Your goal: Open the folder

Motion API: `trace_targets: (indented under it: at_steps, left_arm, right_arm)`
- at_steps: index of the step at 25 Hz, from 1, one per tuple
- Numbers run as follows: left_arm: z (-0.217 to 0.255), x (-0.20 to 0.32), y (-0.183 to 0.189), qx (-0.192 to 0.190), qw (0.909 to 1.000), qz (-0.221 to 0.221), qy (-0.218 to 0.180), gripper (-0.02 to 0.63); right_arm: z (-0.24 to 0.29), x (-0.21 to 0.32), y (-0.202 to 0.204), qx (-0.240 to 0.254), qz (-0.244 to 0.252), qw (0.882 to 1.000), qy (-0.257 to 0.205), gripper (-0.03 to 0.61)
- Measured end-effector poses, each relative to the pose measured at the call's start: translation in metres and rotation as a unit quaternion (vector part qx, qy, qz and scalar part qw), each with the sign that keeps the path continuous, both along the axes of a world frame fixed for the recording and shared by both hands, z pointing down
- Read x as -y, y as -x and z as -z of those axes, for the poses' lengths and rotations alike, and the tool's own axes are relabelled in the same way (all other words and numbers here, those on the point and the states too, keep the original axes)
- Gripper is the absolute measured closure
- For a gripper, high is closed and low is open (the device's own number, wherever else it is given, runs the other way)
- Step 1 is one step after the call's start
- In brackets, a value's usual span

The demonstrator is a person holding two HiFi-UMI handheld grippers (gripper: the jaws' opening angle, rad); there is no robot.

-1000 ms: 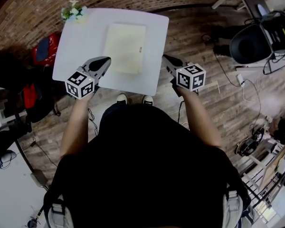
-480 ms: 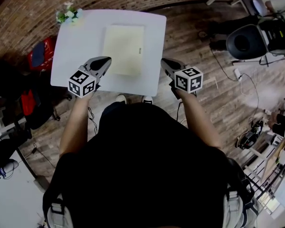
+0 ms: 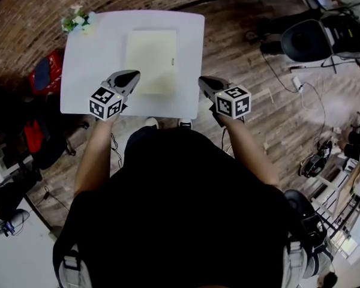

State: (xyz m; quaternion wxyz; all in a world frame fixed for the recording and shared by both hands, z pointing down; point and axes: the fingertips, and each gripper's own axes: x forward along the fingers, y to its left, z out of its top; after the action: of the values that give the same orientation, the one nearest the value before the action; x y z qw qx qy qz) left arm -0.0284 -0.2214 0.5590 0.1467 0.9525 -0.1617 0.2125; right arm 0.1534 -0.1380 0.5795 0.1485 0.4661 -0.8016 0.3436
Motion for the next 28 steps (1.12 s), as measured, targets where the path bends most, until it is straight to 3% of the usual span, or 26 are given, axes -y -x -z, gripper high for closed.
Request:
trace_targets:
  at_steps: [15, 24, 28]
  left_arm:
    - [-0.044, -0.006, -0.031, 0.013, 0.9992, -0.026, 0.028, 0.6]
    - [-0.096, -0.025, -0.048, 0.089, 0.9929, -0.077, 0.011, 0.59]
    - [-0.115, -0.036, -0.056, 0.128, 0.9858, -0.108, -0.015, 0.575]
  right_arm:
    - [-0.044, -0.032, 0.004, 0.006, -0.011, 0.999, 0.049, 0.555]
    - [-0.053, -0.047, -0.011, 0.003, -0.027, 0.998, 0.06, 0.555]
    - [-0.056, -0.053, -0.02, 0.003, -0.037, 0.997, 0.064, 0.555]
